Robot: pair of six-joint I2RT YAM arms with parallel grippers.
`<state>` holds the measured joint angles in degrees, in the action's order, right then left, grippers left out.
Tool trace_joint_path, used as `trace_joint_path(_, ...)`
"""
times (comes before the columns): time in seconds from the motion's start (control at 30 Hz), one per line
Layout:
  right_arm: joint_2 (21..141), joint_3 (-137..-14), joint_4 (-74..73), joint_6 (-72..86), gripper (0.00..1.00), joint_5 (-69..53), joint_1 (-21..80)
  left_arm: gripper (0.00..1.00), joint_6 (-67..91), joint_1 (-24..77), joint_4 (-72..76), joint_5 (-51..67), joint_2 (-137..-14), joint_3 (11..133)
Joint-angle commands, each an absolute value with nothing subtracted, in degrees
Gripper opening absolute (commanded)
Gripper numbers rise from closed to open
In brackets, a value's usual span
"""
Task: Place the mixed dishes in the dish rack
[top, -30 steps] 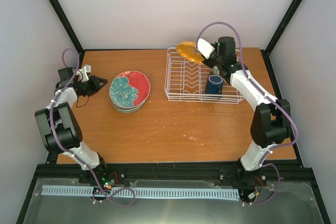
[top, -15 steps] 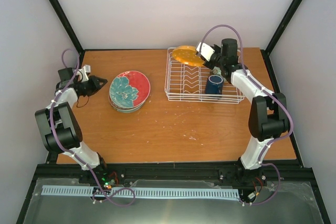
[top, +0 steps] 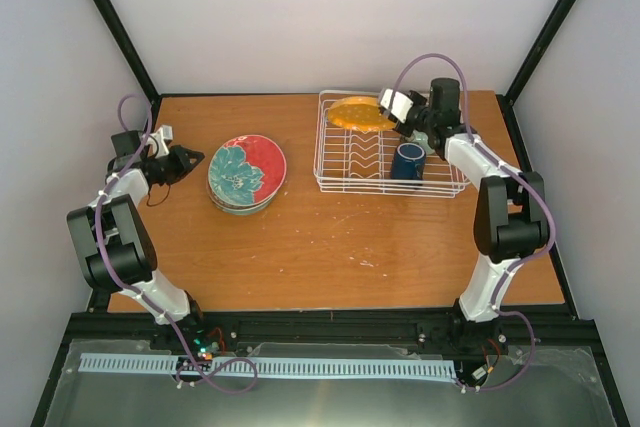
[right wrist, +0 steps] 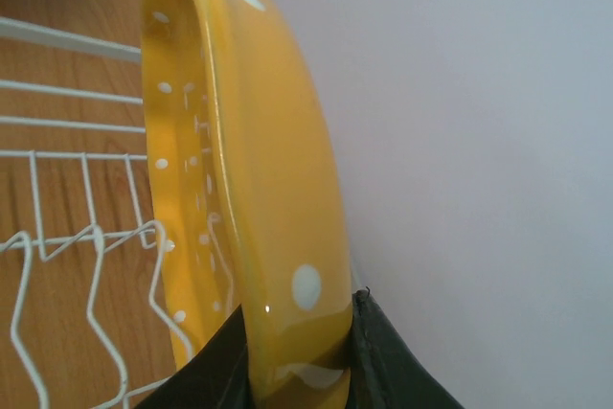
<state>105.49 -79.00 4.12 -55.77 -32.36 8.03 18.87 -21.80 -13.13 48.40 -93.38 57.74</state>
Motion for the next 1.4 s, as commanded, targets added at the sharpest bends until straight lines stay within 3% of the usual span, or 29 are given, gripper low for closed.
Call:
trace_joint_path(0.0, 106.58, -78.05, 9.58, -57.57, 0.03, -36.91, 7.65, 0.1, 19.78, -21.77, -10.67, 48.08, -93.36, 57.03)
trace_joint_path(0.53, 108.18, -74.98, 10.48, -55.21, 0.03, -39.27, 7.65, 0.15, 20.36, -21.77, -9.75, 46.67, -91.97, 54.92)
trace_joint_path(0.83, 109.02, -74.79, 10.8, -53.31, 0.16, -39.76, 7.65, 0.15, 20.13, -21.78, -10.02, 46.41, -91.96, 54.95)
trace_joint_path(1.0, 109.4, -74.77, 11.23, -52.47, 0.29, -39.97, 7.73, 0.15, 19.96, -21.79, -10.17, 46.16, -91.57, 54.33)
trace_joint_path(1.37, 108.87, -74.62, 12.45, -48.98, 0.38, -40.36, 7.82, 0.16, 20.26, -21.76, -10.19, 45.88, -91.69, 54.8)
